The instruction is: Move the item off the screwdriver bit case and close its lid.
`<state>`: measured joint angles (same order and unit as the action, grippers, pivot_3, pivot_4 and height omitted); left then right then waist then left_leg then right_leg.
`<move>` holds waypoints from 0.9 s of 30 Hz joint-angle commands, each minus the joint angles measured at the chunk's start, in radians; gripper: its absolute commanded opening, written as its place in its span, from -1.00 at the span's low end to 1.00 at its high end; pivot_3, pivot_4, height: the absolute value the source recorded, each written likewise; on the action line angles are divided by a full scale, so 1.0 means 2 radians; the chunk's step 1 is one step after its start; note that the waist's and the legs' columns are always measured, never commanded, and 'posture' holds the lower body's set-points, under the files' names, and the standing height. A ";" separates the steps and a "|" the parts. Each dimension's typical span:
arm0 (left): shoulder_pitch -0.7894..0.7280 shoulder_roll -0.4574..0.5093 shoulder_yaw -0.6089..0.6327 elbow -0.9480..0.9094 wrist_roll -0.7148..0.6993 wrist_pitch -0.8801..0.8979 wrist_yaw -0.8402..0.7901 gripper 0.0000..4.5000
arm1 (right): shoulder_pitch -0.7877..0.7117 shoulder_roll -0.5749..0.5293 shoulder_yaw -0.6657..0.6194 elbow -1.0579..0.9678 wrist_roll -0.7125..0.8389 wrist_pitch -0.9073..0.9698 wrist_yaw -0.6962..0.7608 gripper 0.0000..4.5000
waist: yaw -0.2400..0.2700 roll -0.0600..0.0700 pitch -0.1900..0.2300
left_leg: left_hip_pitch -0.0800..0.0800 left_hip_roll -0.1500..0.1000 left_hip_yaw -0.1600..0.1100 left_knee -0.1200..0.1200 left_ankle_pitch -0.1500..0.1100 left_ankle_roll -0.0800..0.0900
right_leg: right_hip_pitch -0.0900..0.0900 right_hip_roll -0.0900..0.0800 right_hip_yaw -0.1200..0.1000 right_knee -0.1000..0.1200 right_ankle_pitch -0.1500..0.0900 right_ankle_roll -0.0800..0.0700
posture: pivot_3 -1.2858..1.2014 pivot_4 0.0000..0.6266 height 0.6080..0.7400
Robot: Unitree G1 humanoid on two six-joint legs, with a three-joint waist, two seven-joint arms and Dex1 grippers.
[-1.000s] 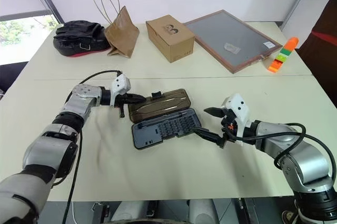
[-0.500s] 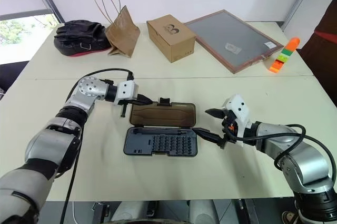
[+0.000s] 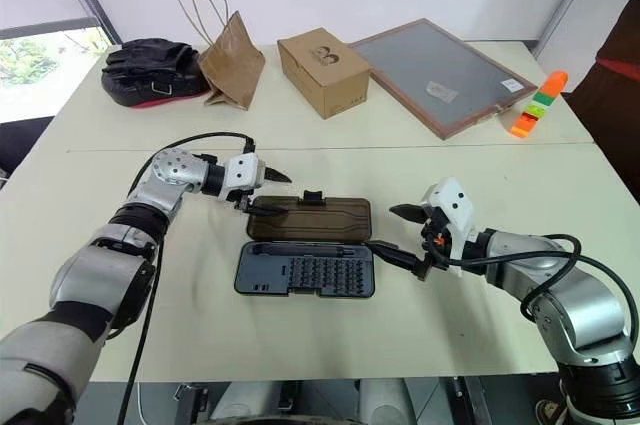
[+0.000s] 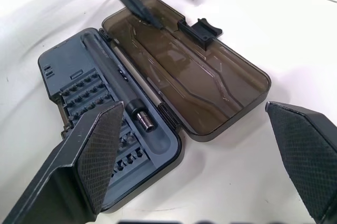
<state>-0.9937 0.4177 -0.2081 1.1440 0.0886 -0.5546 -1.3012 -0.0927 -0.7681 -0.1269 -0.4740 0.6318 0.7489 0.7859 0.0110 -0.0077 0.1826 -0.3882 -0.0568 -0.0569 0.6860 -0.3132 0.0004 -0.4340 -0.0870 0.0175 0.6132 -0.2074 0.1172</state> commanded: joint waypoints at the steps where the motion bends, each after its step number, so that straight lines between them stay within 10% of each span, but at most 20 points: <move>1: -0.015 0.000 0.033 0.000 -0.025 0.036 0.019 0.99 | -0.010 -0.005 -0.013 -0.004 0.004 -0.007 0.003 1.00 | 0.000 0.000 0.000 | 0.000 0.000 0.000 0.000 0.000 0.000 | 0.000 0.000 0.000 0.000 0.000 0.000 | 0.03 -0.52 1.00; 6: -0.050 0.003 0.118 -0.068 -0.134 0.224 -0.010 0.99 | -0.017 0.001 -0.039 -0.005 0.037 0.009 0.002 1.00 | -0.001 -0.001 0.000 | 0.000 0.000 0.000 0.000 0.000 0.000 | 0.000 0.000 0.000 0.000 0.000 0.000 | 0.03 -0.52 1.00; 14: 0.130 0.101 0.157 -0.491 -0.294 0.588 -0.016 0.99 | -0.030 0.008 -0.068 -0.002 0.095 0.028 -0.003 1.00 | -0.019 0.000 0.000 | 0.000 0.001 0.000 0.000 0.000 0.000 | 0.000 0.001 0.001 0.001 0.000 0.000 | 0.03 -0.52 1.00; 17: 0.225 0.121 0.183 -0.611 -0.335 0.646 0.026 0.62 | -0.058 0.010 -0.062 0.022 0.080 0.017 -0.009 1.00 | -0.016 0.000 0.000 | 0.001 0.001 0.000 0.000 0.000 -0.001 | 0.000 0.001 0.002 0.001 0.000 0.000 | 0.03 -0.52 1.00; 24: 0.423 0.143 0.190 -0.808 -0.346 0.641 0.088 -0.97 | -0.143 0.007 -0.008 0.110 0.008 -0.026 0.000 1.00 | -0.011 0.000 0.000 | 0.002 0.001 0.000 0.000 0.001 -0.001 | 0.001 0.000 0.002 0.001 0.000 0.000 | 0.03 -0.52 1.00; 27: 0.489 0.149 0.163 -0.840 -0.311 0.596 0.102 -0.99 | -0.168 0.008 0.023 0.150 -0.031 -0.053 0.014 1.00 | -0.009 0.000 0.000 | 0.002 0.001 0.000 -0.001 0.001 -0.001 | 0.001 0.000 0.002 0.001 0.000 -0.001 | 0.03 -0.52 1.00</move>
<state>-0.0416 0.7029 0.1377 -0.4811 -0.5699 0.6956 -1.1096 -0.4015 -0.7506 -0.0939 -0.1913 0.6065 0.6869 0.7956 -0.0076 -0.0069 0.1829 -0.3842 -0.0555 -0.0572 0.6846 -0.3120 -0.0023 -0.4325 -0.0877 0.0208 0.6147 -0.2076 0.1160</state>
